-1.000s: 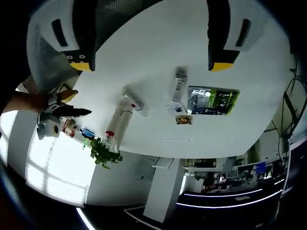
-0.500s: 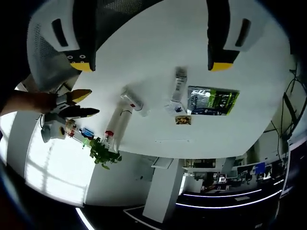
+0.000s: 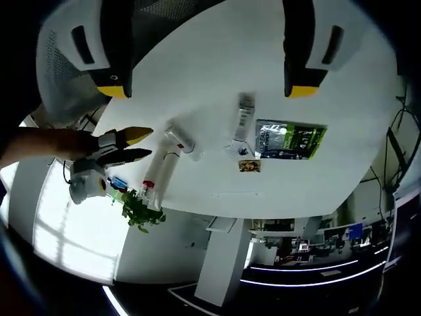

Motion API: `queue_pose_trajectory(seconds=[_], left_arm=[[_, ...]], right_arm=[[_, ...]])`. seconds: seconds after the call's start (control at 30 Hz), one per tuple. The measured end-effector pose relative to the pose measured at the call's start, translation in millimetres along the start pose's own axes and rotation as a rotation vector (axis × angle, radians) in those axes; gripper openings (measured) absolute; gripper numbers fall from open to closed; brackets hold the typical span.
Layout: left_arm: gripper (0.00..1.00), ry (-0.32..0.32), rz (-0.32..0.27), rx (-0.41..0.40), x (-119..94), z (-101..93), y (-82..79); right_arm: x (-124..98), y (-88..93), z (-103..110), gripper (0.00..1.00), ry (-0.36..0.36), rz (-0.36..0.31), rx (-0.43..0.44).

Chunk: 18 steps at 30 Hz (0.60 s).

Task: Arrange the skincare products in the storage area until every visible bottle or jar stands upright without overlapping.

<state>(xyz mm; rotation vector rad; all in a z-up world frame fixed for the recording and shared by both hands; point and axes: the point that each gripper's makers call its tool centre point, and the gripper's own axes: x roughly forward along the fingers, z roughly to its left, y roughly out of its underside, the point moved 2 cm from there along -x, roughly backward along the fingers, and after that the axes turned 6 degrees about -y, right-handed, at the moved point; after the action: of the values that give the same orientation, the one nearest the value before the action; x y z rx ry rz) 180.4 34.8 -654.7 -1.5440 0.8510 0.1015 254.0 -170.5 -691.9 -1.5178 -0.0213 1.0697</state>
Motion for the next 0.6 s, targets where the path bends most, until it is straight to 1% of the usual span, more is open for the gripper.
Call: queue_pose_trajectory(seconds=[0.1, 0.27, 0.5, 0.6], left_arm=[[0.89, 0.0, 0.0, 0.0, 0, 0.2, 0.0], [0.88, 0.004, 0.008, 0.002, 1, -0.2, 1.8], [0.87, 0.009, 0.025, 0.013, 2, -1.1, 4.9], [0.87, 0.009, 0.029, 0.009, 2, 0.1, 6.1]], right_arm=[[4, -3.1, -2, 0.61, 0.017, 0.005, 0.003], [19, -7.4, -6, 0.53, 0.037, 0.016, 0.002], [43, -6.3, -8, 0.5, 0.055, 0.049, -0.004], [49, -6.5, -12, 0.49, 0.065, 0.068, -0.007]])
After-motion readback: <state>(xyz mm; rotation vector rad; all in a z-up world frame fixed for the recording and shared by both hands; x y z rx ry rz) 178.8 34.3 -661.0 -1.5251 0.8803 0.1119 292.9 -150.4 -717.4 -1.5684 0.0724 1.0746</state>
